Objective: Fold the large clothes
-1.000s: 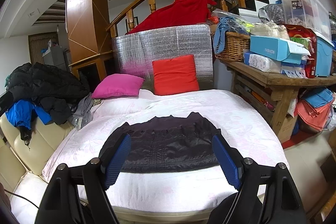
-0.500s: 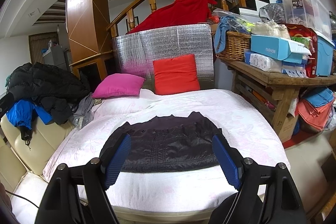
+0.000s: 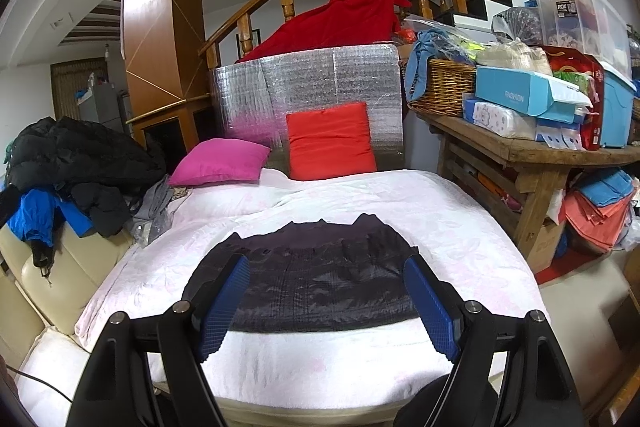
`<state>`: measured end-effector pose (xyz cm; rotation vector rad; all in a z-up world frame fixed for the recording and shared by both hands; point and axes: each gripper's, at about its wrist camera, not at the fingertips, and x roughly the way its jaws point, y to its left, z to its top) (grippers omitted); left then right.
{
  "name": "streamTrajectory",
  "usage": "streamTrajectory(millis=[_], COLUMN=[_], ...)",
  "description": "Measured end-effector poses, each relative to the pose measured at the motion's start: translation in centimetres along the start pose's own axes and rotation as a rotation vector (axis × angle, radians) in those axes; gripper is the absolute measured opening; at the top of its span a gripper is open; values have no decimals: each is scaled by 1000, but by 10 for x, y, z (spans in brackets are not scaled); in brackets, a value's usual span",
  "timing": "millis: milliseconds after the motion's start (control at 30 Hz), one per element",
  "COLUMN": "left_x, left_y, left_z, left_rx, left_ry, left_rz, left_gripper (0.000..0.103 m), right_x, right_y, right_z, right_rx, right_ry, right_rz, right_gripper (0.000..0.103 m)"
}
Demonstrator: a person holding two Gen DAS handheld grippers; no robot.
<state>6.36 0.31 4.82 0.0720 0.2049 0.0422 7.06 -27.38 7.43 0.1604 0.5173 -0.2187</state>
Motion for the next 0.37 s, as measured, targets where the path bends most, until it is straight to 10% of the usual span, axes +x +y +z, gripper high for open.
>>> streamTrajectory(millis=[367], left_x=[69], left_y=[3], left_z=[-5], left_rx=[-31], left_ry=[131], left_rz=[-128], left_gripper=[103], right_x=[50], right_y=[-7], right_z=[19], right_rx=[-51], right_ry=[41], right_rz=[-43], right_gripper=[83])
